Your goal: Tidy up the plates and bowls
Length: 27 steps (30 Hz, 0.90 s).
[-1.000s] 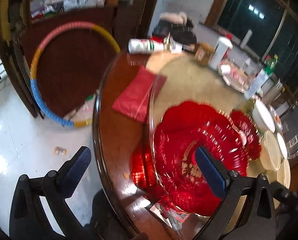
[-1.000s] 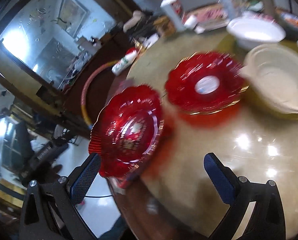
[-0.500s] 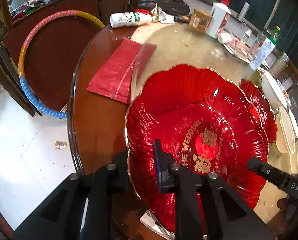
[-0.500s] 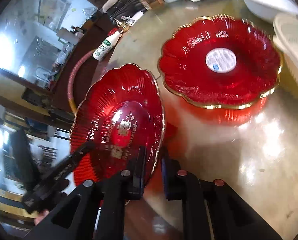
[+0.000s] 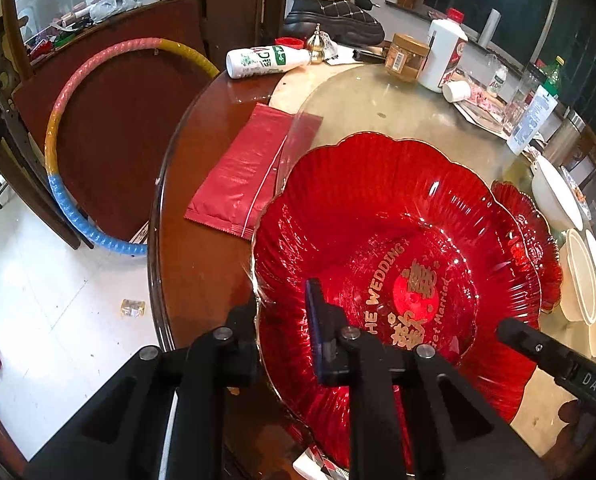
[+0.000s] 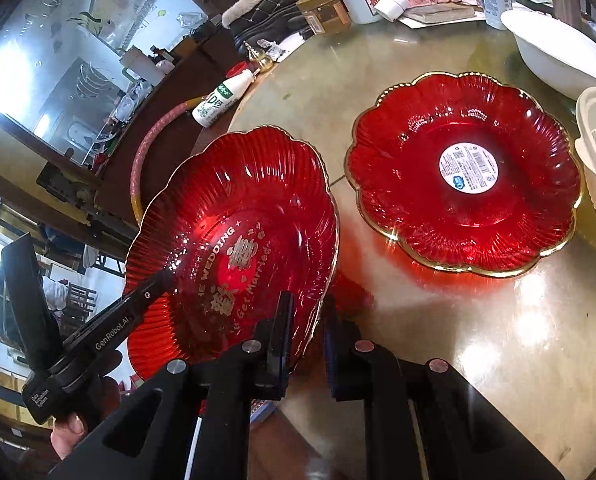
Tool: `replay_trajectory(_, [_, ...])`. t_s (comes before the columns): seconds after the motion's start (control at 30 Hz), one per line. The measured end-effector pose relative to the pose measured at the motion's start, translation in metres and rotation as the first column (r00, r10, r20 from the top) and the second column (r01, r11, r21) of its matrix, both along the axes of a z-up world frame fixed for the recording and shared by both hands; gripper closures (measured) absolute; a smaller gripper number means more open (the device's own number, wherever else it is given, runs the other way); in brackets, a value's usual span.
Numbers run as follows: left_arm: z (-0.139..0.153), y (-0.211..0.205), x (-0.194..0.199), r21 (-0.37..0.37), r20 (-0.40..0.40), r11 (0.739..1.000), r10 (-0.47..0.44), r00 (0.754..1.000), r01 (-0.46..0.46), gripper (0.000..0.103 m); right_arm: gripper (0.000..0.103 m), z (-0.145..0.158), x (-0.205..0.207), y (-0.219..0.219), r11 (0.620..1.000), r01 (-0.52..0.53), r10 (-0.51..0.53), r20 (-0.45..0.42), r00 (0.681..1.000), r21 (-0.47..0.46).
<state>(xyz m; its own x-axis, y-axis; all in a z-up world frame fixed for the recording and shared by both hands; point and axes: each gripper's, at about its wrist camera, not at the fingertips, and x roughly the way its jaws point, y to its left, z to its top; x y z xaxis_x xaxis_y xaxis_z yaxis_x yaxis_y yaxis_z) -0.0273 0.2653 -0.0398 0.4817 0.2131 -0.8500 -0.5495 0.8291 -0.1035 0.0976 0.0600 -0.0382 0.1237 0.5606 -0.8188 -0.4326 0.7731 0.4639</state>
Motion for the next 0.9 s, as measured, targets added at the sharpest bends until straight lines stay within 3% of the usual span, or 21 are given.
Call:
replay_trajectory(0.37, [-0.01,0.001,0.004,-0.026,-0.009,1.0,-0.005,1.0,0.005,0.086,0.09,-0.007,0.005,-0.001,1.0,0.006,-0.006,0.007,1.0,-0.014])
replay_trajectory(0.47, [-0.011,0.004,0.002,-0.049,-0.003,0.999,0.001,1.0,-0.001,0.086,0.084,-0.008,0.005,-0.003,1.0,0.003,-0.003,0.002,1.0,-0.002])
replay_trajectory(0.5, [-0.011,0.005,0.001,-0.058,-0.003,0.998,0.003,1.0,-0.003,0.082,0.079,-0.007,0.005,-0.003,1.0,0.003,-0.003,0.002,1.0,0.001])
replay_trajectory(0.53, [-0.011,0.006,0.0,-0.067,-0.007,0.998,0.004,1.0,-0.004,0.075,0.057,-0.006,0.004,-0.004,1.0,0.001,-0.001,0.001,1.0,0.008])
replay_trajectory(0.57, [-0.01,0.009,-0.001,-0.075,-0.014,0.997,0.006,1.0,-0.007,0.045,0.045,-0.003,0.004,-0.007,1.0,-0.003,0.003,0.004,1.0,0.028])
replay_trajectory(0.6, [-0.009,0.011,-0.003,-0.079,-0.019,0.997,0.011,1.0,-0.012,0.021,0.025,-0.001,0.003,-0.009,0.999,-0.003,0.003,0.01,1.0,0.04])
replay_trajectory(0.77, [0.015,0.024,-0.021,-0.031,0.039,0.997,0.077,0.996,-0.075,0.019,0.021,0.015,0.003,-0.041,0.993,0.048,-0.052,0.034,0.998,0.108])
replay_trajectory(0.9, [0.052,0.024,-0.023,0.004,0.152,0.993,0.115,0.982,-0.117,0.019,0.018,0.018,0.014,-0.086,0.971,0.177,-0.184,0.029,0.983,0.161])
